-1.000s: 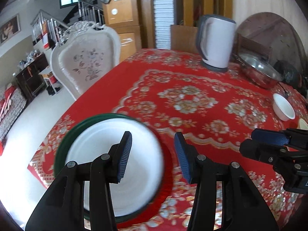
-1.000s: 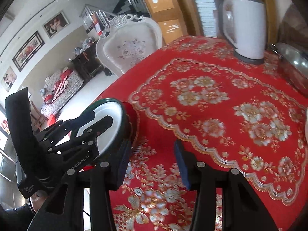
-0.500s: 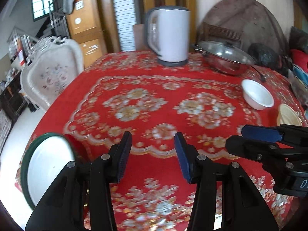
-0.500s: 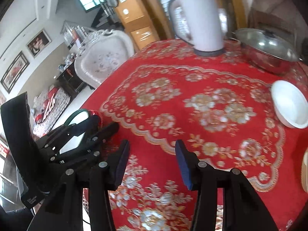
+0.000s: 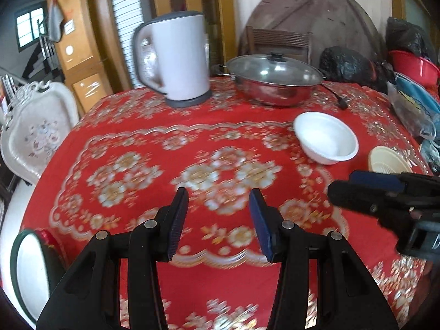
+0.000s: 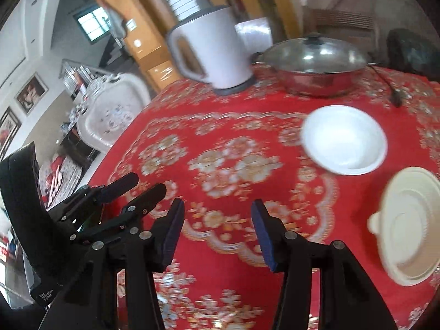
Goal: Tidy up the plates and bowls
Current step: 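Move the left gripper to the rim of the small white bowl, then close the left gripper on the small white bowl's rim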
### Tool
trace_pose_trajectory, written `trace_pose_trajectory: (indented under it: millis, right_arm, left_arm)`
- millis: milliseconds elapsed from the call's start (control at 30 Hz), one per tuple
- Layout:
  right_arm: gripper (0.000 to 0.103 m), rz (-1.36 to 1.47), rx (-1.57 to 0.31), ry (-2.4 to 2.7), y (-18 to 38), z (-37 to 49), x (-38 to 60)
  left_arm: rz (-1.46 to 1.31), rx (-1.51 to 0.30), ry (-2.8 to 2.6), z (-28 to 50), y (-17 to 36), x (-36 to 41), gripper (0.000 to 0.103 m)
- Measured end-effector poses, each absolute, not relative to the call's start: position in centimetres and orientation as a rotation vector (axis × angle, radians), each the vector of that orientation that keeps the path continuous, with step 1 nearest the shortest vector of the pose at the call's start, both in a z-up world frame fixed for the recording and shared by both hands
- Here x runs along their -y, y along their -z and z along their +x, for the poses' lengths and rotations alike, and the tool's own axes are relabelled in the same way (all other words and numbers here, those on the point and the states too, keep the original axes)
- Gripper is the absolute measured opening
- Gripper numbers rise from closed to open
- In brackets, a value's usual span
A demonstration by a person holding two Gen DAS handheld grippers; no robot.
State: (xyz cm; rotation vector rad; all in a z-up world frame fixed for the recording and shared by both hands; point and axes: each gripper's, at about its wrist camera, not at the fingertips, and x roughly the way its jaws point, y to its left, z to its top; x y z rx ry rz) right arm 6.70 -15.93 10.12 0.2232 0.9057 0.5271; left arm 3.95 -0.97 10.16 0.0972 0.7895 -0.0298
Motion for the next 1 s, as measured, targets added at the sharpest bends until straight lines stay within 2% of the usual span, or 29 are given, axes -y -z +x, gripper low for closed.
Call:
trace_pose_trajectory:
  millis: [400, 1000]
  right_arm:
    - [0.053, 0.363, -0.877, -0.328, -9.3, 11.3, 26.9]
    - [0.054, 0.434, -0.970, -0.267, -5.7, 18.8, 30.6]
  left_arm:
    - [0.048, -0.836, 0.122, 11.7, -9.4, 7.6, 0.046]
    - [-0.006, -0.969, 0.176, 19.4, -5.1, 11.6, 0.046]
